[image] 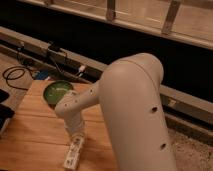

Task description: Place the bottle in the ceramic bowl

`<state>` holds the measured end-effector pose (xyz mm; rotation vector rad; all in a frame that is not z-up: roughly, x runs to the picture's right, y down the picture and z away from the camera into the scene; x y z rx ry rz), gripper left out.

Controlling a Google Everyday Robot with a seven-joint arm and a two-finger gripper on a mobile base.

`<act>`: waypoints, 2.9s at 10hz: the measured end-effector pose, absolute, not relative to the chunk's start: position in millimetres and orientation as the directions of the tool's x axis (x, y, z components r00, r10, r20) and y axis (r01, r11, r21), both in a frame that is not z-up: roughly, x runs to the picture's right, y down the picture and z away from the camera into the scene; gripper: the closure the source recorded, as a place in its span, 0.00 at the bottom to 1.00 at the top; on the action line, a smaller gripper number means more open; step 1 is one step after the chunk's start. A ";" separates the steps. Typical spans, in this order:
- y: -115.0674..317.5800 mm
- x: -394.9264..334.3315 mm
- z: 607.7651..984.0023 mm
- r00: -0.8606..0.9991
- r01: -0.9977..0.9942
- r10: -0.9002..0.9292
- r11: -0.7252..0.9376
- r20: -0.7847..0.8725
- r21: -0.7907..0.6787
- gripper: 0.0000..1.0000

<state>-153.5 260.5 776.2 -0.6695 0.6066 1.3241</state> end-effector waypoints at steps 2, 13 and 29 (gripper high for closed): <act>257.2 -150.2 776.4 0.145 -0.989 0.666 0.127 -0.732 -0.081 0.92; 63.6 -146.4 795.6 0.236 -0.968 0.827 0.154 -0.511 -0.197 1.00; -108.1 -184.0 884.3 0.331 -0.913 0.898 0.226 -0.290 -0.341 1.00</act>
